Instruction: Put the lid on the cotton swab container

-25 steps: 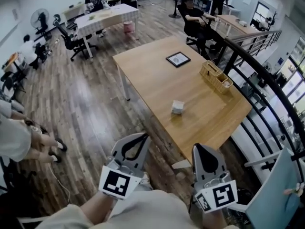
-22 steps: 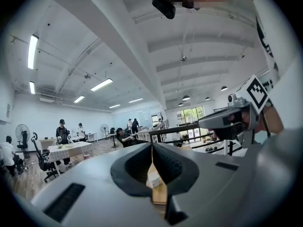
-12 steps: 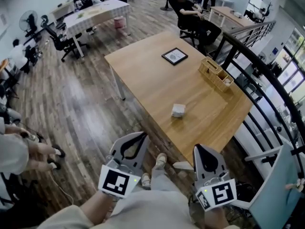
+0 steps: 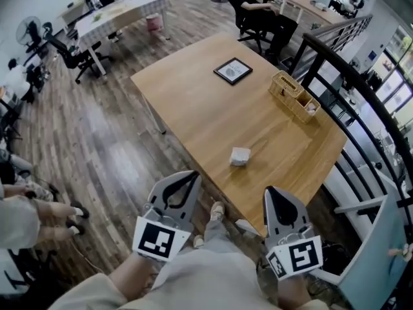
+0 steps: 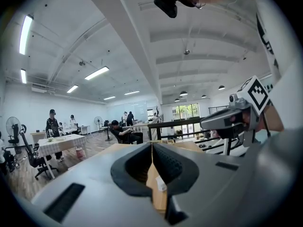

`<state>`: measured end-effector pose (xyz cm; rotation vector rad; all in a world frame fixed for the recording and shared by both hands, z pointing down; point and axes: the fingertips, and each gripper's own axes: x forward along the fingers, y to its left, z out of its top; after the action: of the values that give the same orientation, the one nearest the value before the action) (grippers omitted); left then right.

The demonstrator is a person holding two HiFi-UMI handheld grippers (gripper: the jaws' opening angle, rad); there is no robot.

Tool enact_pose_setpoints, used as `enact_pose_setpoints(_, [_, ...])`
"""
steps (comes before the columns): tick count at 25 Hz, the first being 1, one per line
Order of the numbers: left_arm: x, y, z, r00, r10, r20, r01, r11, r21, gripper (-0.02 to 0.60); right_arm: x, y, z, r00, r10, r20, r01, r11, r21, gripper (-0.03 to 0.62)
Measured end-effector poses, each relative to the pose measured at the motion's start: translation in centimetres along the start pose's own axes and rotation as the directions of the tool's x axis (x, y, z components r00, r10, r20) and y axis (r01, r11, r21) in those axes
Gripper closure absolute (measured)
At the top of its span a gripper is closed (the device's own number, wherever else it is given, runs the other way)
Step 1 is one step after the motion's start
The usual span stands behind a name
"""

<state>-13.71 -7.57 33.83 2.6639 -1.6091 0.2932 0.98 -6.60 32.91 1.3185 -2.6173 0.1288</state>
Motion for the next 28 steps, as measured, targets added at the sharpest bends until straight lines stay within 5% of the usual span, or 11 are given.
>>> enact_pose_setpoints(16, [17.5,3.5,2.0,0.998,-0.059,-0.036,0.061,0.997,0.045,0.555,11.2,-13.4,1.2,1.0,-0.024,-0.005,0.024,0.999,0.036,0.568])
enact_pose_setpoints(28, [22.8,4.0,1.4,0.99,-0.104,-0.094,0.111,0.991,0.07,0.555,14.4,-16.6,0.2,0.999,-0.036,-0.033,0.039,0.996,0.082,0.568])
